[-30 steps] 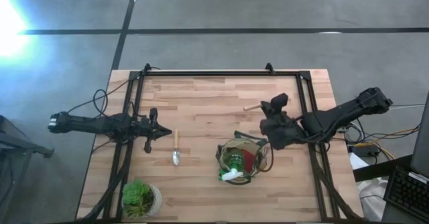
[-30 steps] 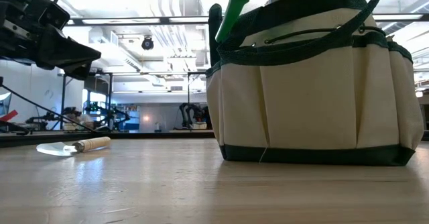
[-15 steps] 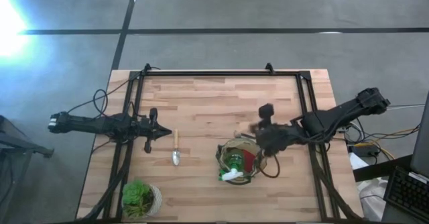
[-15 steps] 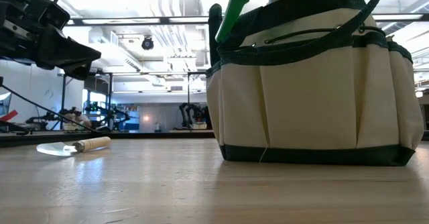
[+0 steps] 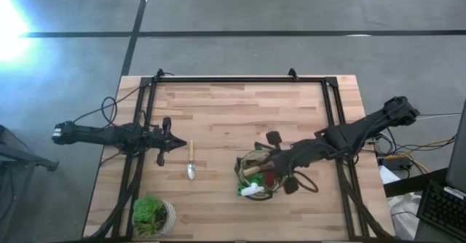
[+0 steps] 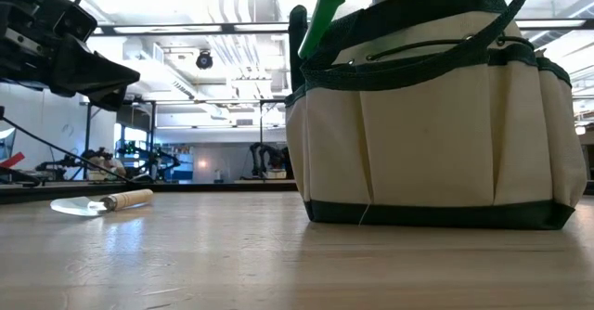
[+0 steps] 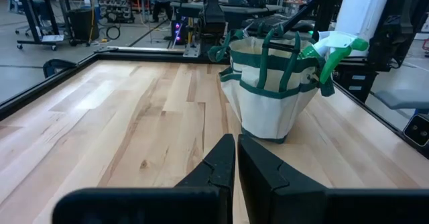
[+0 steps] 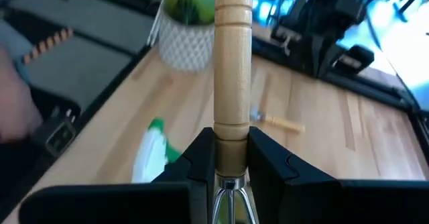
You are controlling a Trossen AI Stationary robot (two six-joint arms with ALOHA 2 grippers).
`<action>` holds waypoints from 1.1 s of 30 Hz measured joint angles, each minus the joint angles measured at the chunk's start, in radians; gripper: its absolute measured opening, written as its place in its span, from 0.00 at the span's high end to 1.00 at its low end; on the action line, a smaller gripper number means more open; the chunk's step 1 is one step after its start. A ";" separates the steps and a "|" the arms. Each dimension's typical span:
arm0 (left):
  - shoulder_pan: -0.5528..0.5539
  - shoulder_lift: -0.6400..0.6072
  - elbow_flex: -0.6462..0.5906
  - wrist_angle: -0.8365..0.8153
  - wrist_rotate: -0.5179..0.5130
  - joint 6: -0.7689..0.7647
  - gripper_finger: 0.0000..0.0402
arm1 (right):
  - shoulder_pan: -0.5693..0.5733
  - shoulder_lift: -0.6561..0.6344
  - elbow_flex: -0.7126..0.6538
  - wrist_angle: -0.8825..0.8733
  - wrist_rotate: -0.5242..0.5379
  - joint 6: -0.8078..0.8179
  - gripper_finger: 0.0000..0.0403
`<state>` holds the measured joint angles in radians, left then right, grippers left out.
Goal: Pick & Place Garden tools in Gardening bag
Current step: Put the hand rake into the gardening bag
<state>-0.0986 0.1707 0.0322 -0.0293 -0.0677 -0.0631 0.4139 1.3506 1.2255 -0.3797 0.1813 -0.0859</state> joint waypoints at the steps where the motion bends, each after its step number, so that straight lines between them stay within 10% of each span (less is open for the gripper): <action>1: 0.000 0.000 0.000 0.000 0.000 0.000 0.94 | -0.001 -0.003 -0.021 0.042 0.000 0.001 0.88; 20: 0.000 0.004 0.000 0.000 0.000 0.000 0.94 | -0.040 -0.206 -0.626 0.962 -0.191 0.047 0.88; 33: 0.000 0.004 0.000 0.000 0.000 0.000 0.94 | -0.136 -0.156 -0.681 0.982 -0.232 0.232 0.88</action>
<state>-0.0986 0.1745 0.0319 -0.0288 -0.0675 -0.0633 0.2775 1.1944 0.5448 0.6025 -0.0506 0.1460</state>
